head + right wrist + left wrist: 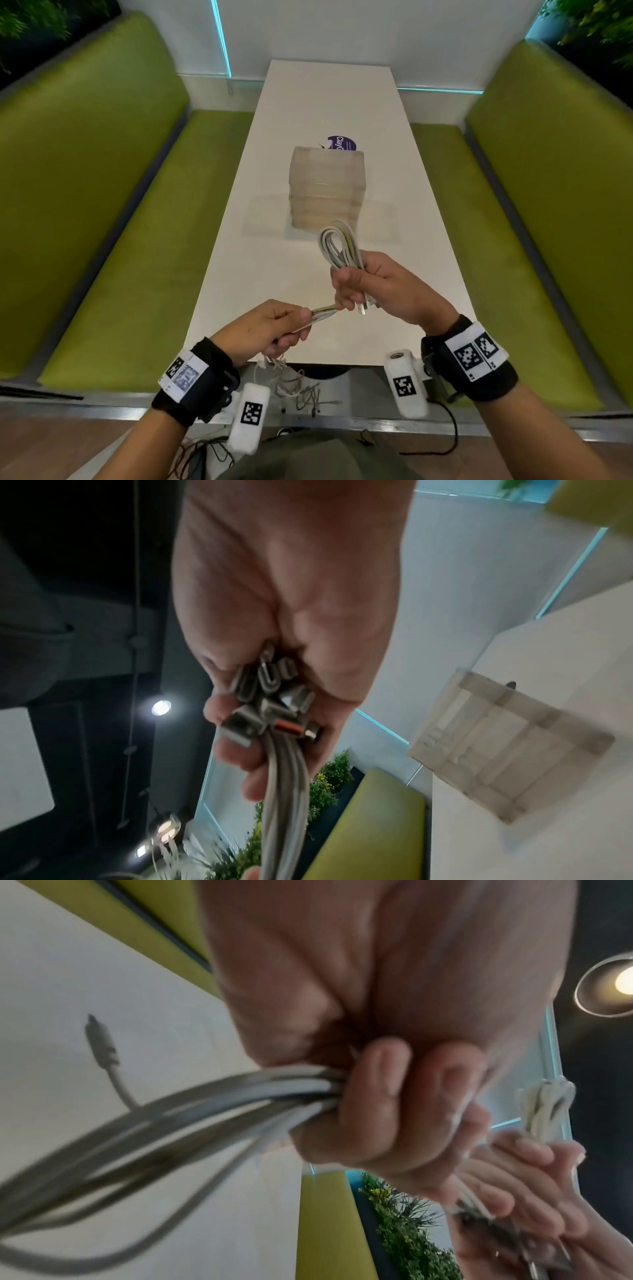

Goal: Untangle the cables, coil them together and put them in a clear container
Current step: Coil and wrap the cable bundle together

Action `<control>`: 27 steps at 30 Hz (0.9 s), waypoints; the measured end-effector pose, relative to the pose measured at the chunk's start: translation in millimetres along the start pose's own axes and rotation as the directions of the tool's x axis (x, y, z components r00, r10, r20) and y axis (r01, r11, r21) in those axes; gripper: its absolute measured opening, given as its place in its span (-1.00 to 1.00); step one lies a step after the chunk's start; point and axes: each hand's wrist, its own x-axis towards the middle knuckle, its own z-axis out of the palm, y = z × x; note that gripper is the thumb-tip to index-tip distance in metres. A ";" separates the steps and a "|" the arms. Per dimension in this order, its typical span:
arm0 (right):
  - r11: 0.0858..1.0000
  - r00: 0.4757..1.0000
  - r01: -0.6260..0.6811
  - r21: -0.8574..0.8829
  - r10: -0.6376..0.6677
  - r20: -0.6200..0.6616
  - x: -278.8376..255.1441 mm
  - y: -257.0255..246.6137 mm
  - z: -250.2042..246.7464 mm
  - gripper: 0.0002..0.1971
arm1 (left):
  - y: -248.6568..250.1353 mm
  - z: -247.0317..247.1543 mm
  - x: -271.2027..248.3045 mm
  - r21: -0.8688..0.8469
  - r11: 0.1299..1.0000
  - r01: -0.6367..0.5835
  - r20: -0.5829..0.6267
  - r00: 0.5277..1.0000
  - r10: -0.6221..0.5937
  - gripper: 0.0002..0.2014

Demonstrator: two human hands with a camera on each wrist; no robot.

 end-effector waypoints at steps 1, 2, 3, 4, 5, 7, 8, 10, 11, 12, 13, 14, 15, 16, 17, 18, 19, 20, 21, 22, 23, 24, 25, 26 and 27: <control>0.997 1.000 0.007 -0.081 -0.005 0.025 -1.8 -2.2 -2.2 -0.74 | 2.2 -1.6 -1.0 0.010 1.000 0.004 0.007 1.000 -0.004 -0.61; 0.985 0.999 0.015 -0.173 -0.008 0.045 -3.7 -4.8 -4.7 -0.74 | 4.0 -2.9 -1.7 -0.002 1.000 -0.002 0.014 1.000 0.002 -0.59; 0.962 0.998 0.014 -0.274 0.004 0.066 -5.0 -7.8 -7.2 -0.75 | 6.0 -4.3 -1.7 -0.030 0.999 -0.012 0.021 1.000 0.013 -0.55; 0.927 0.995 -0.004 -0.376 0.042 0.093 -5.8 -9.8 -9.7 -0.76 | 8.2 -5.5 -1.1 -0.057 0.998 -0.017 0.031 0.999 0.019 -0.49; 0.883 0.986 -0.029 -0.469 0.102 0.130 -6.1 -11.1 -11.0 -0.77 | 11.0 -6.5 0.4 -0.066 0.998 -0.010 0.048 0.999 0.013 -0.40; 0.768 0.945 -0.074 -0.636 0.257 0.200 -4.3 -11.3 -9.7 -0.83 | 17.4 -7.6 6.4 -0.024 0.999 0.035 0.092 0.995 -0.032 -0.14; 0.706 0.920 -0.084 -0.703 0.327 0.219 -2.5 -10.2 -8.2 -0.85 | 20.8 -7.1 9.8 0.005 0.998 0.058 0.108 0.992 -0.059 0.00; 0.602 0.889 -0.079 -0.794 0.403 0.217 2.8 -7.4 -5.3 -0.87 | 27.2 -5.4 15.0 0.073 0.994 0.083 0.127 0.988 -0.092 0.17; 0.561 0.884 -0.070 -0.825 0.418 0.209 5.7 -7.0 -3.7 -0.87 | 30.4 -4.3 16.5 0.114 0.990 0.088 0.135 0.985 -0.104 0.20; 0.526 0.879 -0.068 -0.848 0.433 0.199 8.3 -5.7 -2.4 -0.85 | 32.5 -3.2 17.8 0.156 0.983 0.095 0.141 0.983 -0.118 0.19; 0.497 0.871 -0.071 -0.865 0.454 0.189 10.4 -4.4 -0.9 -0.83 | 34.6 -2.1 19.1 0.204 0.973 0.106 0.138 0.981 -0.135 0.15; 0.467 0.858 -0.079 -0.881 0.482 0.179 12.2 -2.6 0.9 -0.81 | 35.9 -1.0 20.3 0.263 0.958 0.116 0.130 0.980 -0.154 0.07; 0.438 0.842 -0.084 -0.895 0.511 0.171 13.6 -0.2 2.7 -0.79 | 36.7 1.0 21.4 0.327 0.937 0.121 0.124 0.978 -0.170 -0.03; 0.417 0.828 -0.085 -0.905 0.534 0.169 14.5 2.4 4.7 -0.78 | 35.7 3.8 21.7 0.381 0.916 0.125 0.121 0.976 -0.183 -0.15; 0.406 0.819 -0.082 -0.910 0.548 0.171 15.3 4.4 6.1 -0.78 | 33.5 7.0 21.8 0.414 0.901 0.133 0.109 0.975 -0.194 -0.26; 0.406 0.817 -0.082 -0.910 0.550 0.172 16.2 5.9 6.8 -0.78 | 30.0 9.5 21.8 0.419 0.896 0.146 0.085 0.976 -0.199 -0.38; 0.420 0.820 -0.092 -0.903 0.546 0.170 16.1 6.5 7.3 -0.79 | 26.6 11.2 20.9 0.407 0.900 0.157 0.058 0.979 -0.197 -0.48; 0.440 0.825 -0.107 -0.892 0.540 0.168 15.6 7.0 7.6 -0.81 | 23.7 11.9 20.2 0.395 0.905 0.160 0.035 0.981 -0.189 -0.53; 0.461 0.832 -0.117 -0.880 0.529 0.167 14.5 7.7 8.2 -0.83 | 21.1 11.6 19.5 0.385 0.909 0.156 0.019 0.984 -0.177 -0.54; 0.485 0.843 -0.127 -0.865 0.512 0.163 13.1 9.2 9.1 -0.87 | 18.7 10.5 19.2 0.373 0.916 0.150 0.016 0.986 -0.168 -0.54; 0.511 0.857 -0.143 -0.847 0.493 0.153 11.6 11.5 10.8 -0.91 | 17.0 9.1 18.5 0.358 0.922 0.148 0.018 0.986 -0.165 -0.53; 0.542 0.874 -0.157 -0.826 0.466 0.140 10.4 13.3 13.2 -0.95 | 15.7 7.2 18.0 0.343 0.928 0.147 0.020 0.986 -0.164 -0.51; 0.568 0.892 -0.161 -0.807 0.434 0.128 9.6 15.7 15.9 -0.93 | 14.9 5.5 17.4 0.330 0.933 0.144 0.022 0.987 -0.160 -0.51; 0.587 0.910 -0.142 -0.797 0.394 0.128 9.4 18.1 18.6 -0.90 | 13.7 3.4 17.2 0.319 0.938 0.138 0.020 0.988 -0.152 -0.50; 0.587 0.928 -0.108 -0.803 0.349 0.130 9.8 21.2 20.3 -0.90 | 13.0 1.4 17.3 0.308 0.943 0.129 0.018 0.990 -0.141 -0.50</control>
